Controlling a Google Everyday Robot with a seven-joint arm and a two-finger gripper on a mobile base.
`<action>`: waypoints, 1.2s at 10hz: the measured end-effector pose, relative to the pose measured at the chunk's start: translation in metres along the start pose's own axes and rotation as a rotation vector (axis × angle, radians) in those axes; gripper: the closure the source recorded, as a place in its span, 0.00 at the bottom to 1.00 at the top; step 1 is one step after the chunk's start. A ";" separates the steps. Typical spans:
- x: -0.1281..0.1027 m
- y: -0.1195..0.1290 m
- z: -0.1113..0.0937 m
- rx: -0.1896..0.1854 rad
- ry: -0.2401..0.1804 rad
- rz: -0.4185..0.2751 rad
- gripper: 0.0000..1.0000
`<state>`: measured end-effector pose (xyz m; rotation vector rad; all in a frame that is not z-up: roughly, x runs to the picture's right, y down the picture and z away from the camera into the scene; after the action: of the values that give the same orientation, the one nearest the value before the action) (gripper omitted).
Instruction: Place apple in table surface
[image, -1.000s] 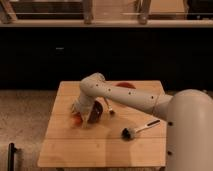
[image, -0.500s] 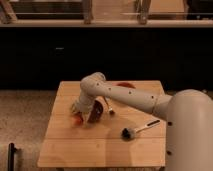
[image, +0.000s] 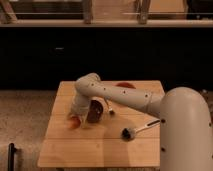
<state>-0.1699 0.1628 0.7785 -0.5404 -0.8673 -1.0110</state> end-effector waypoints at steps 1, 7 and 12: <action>-0.001 -0.001 0.004 -0.011 -0.010 -0.007 0.95; 0.002 -0.004 0.023 -0.072 -0.071 -0.024 0.86; 0.000 -0.007 0.025 -0.101 -0.106 -0.037 0.37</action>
<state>-0.1854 0.1781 0.7926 -0.6703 -0.9269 -1.0718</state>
